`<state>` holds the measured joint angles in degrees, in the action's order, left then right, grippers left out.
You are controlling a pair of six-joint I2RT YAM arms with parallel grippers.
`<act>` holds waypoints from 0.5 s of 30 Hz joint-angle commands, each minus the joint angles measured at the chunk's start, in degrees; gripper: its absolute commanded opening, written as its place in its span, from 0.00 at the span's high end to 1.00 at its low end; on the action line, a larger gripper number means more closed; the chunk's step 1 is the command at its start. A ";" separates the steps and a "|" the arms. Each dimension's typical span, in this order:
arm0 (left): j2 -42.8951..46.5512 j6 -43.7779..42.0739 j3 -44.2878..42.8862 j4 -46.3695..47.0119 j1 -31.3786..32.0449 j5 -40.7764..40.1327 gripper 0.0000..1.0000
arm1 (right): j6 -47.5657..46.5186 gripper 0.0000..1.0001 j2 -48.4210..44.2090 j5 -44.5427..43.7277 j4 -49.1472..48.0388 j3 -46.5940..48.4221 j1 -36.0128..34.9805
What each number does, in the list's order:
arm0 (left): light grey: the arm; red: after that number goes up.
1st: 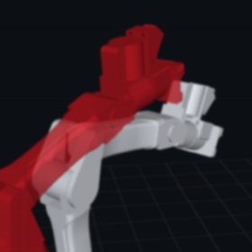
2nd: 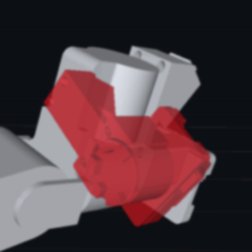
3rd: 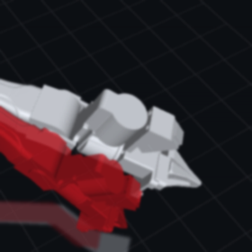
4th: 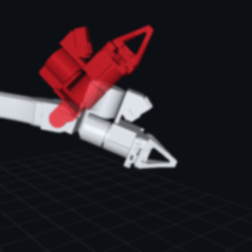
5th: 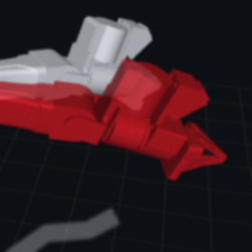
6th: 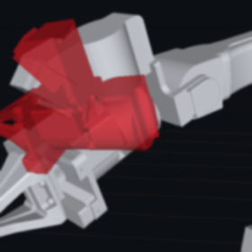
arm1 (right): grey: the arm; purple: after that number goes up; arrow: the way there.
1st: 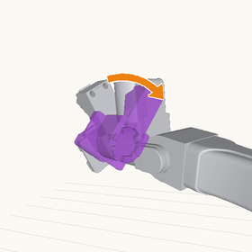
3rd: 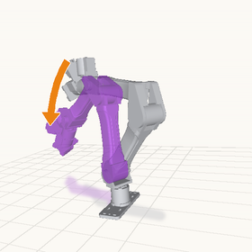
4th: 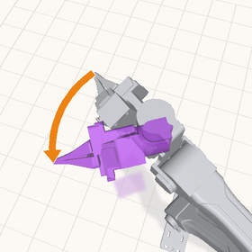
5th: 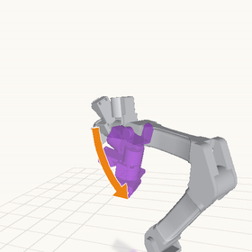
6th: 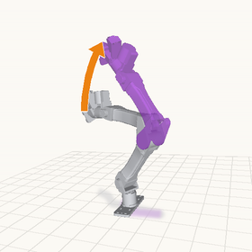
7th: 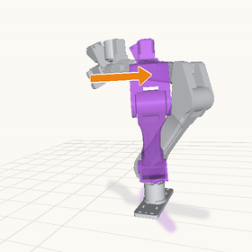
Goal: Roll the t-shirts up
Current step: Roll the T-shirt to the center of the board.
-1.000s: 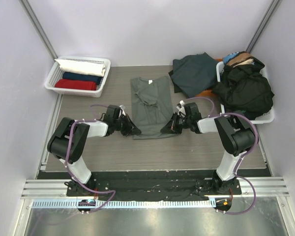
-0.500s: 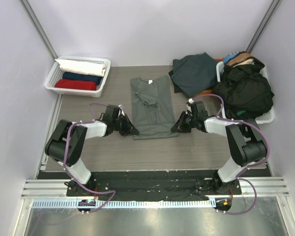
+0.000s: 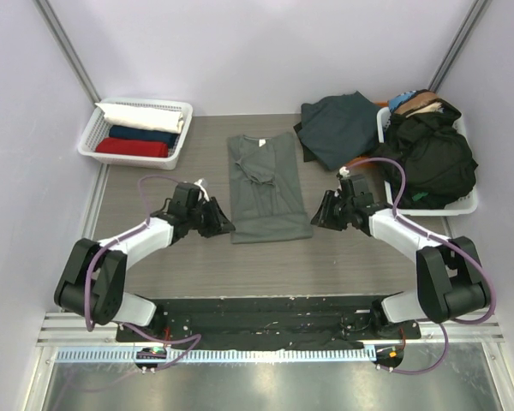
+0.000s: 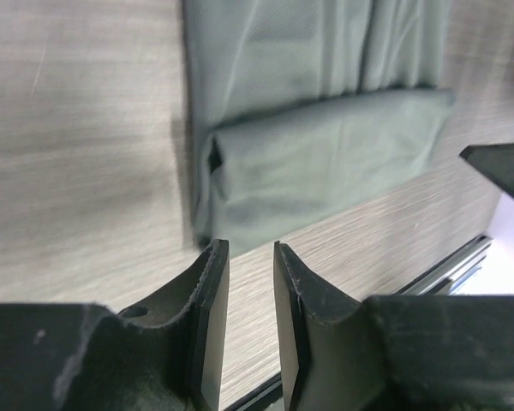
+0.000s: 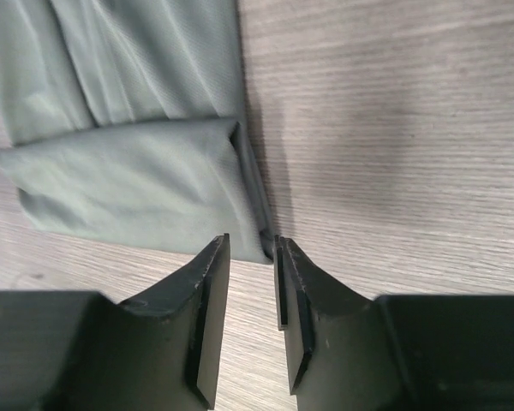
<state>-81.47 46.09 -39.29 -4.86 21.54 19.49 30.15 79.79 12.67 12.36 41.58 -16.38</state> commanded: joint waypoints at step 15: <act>-5.89 -2.58 0.53 -1.20 2.81 -1.47 0.70 | -3.08 0.64 5.73 -4.23 -0.05 0.61 -4.01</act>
<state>-85.95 44.51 -37.10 -6.39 24.05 19.00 27.77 84.82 10.94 12.56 41.23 -19.84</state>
